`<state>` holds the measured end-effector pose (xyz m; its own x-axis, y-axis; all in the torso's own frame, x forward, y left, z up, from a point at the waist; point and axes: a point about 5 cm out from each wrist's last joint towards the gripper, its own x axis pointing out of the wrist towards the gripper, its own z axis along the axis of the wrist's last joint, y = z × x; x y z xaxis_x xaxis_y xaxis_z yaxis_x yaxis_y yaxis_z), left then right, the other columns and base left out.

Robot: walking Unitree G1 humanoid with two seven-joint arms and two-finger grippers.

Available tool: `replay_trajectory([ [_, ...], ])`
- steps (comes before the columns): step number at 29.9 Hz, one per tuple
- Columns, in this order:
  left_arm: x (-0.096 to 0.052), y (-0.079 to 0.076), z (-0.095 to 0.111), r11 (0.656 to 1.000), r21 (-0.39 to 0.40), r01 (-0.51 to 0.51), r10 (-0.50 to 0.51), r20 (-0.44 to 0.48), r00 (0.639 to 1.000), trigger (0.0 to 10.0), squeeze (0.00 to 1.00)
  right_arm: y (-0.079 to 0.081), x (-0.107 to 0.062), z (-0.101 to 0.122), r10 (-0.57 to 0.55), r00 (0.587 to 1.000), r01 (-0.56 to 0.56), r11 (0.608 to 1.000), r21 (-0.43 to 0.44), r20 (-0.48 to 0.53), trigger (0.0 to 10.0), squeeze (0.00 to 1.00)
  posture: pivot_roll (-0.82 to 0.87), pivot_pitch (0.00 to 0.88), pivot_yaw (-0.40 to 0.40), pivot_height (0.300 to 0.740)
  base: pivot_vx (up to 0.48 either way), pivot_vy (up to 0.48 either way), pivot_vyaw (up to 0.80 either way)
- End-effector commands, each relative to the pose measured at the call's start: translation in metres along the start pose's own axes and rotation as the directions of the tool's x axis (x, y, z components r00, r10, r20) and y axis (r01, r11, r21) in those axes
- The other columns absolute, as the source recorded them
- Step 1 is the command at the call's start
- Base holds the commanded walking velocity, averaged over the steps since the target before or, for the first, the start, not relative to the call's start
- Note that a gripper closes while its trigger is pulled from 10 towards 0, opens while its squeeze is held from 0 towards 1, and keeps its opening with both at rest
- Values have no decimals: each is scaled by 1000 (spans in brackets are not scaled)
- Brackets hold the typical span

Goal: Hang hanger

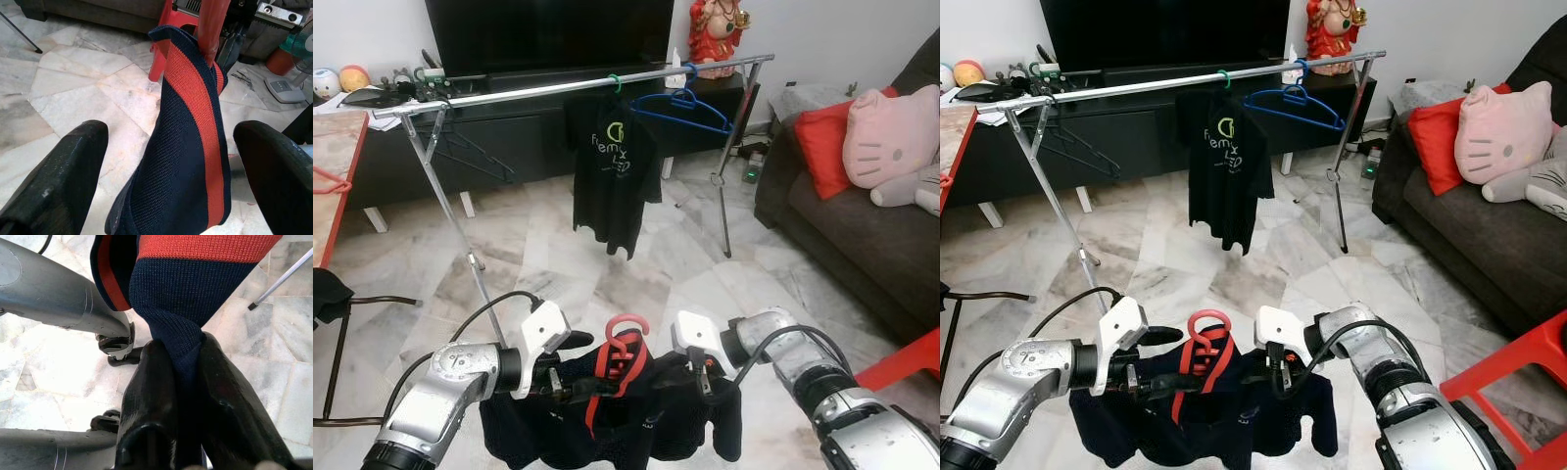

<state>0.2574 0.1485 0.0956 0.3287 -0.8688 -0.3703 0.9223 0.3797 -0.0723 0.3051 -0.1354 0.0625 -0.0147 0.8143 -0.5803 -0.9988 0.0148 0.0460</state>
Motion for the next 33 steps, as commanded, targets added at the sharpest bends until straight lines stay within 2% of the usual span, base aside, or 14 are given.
replay_trajectory([
  [1,5,2,3,1000,21,2,-2,-3,1000,10000,0,-11,-3,19,-37,998,40,998,-50,48,0,0,27,0,-94,740,0,0,0],
  [9,11,4,4,1000,16,-12,12,8,1000,10000,0,-12,3,26,-32,997,36,998,-59,65,0,0,30,0,-97,740,0,0,0],
  [10,11,5,4,1000,14,-16,16,6,1000,9490,0,-12,4,27,-35,997,39,998,-59,72,0,0,30,0,-97,740,0,0,0],
  [11,12,5,3,1000,13,-18,18,4,1000,9490,0,-12,5,28,-35,997,40,997,-59,73,0,0,30,0,-97,740,0,0,0],
  [12,12,5,2,1000,12,-20,20,3,1000,4863,0,-12,5,28,-35,997,40,997,-60,74,0,0,30,0,-97,740,0,0,0],
  [14,12,5,1,1000,7,-20,20,3,1000,0,0,-12,6,28,-34,997,39,997,-60,75,0,0,31,0,-96,740,0,0,0],
  [33,16,5,-4,1000,-3,-24,24,2,1000,0,0,-13,5,27,-47,996,51,997,-57,70,0,0,27,0,-95,740,0,0,0],
])
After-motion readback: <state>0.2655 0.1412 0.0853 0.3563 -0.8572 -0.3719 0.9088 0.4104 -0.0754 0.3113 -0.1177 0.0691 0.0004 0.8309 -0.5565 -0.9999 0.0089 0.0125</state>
